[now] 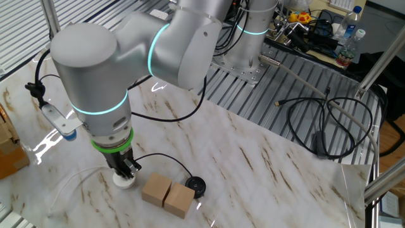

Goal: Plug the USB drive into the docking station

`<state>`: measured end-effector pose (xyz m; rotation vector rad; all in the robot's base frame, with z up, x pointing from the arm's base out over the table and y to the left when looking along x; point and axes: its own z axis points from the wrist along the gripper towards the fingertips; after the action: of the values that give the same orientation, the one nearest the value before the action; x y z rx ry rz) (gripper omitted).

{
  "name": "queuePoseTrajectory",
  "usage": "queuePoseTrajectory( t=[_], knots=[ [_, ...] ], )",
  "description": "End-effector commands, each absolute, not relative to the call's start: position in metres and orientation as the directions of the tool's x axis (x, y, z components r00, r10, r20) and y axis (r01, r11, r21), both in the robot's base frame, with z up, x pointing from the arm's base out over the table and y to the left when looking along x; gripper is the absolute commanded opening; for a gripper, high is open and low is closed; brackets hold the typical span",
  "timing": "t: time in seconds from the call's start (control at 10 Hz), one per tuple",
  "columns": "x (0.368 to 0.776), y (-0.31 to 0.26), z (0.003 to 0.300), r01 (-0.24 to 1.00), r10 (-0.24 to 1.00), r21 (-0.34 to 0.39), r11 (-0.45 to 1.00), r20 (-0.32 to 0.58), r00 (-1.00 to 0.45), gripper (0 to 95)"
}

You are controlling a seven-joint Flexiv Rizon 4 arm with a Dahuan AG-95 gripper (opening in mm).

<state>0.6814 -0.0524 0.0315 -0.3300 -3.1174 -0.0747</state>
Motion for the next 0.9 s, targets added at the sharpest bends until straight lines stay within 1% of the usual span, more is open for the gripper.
queuePoseTrajectory(
  t=[0.1,0.4,0.5,0.6,0.7,0.8,0.9],
  knots=[
    [0.681,-0.053,0.038,0.2,0.2,0.047,0.979,0.021,-0.98,76.0],
    [0.679,-0.053,0.06,0.181,0.178,0.044,0.983,0.059,-0.982,76.0],
    [0.674,-0.051,0.071,0.167,0.162,0.053,0.985,0.076,-0.984,57.0],
    [0.67,-0.049,0.077,0.159,0.155,0.056,0.986,0.078,-0.985,57.0],
    [0.661,-0.045,0.088,0.124,0.119,0.056,0.991,0.087,-0.989,38.0],
    [0.655,-0.043,0.095,0.114,0.108,0.056,0.992,0.097,-0.989,19.0],
    [0.641,-0.039,0.109,0.109,0.102,0.057,0.992,0.109,-0.989,0.0]
  ],
)
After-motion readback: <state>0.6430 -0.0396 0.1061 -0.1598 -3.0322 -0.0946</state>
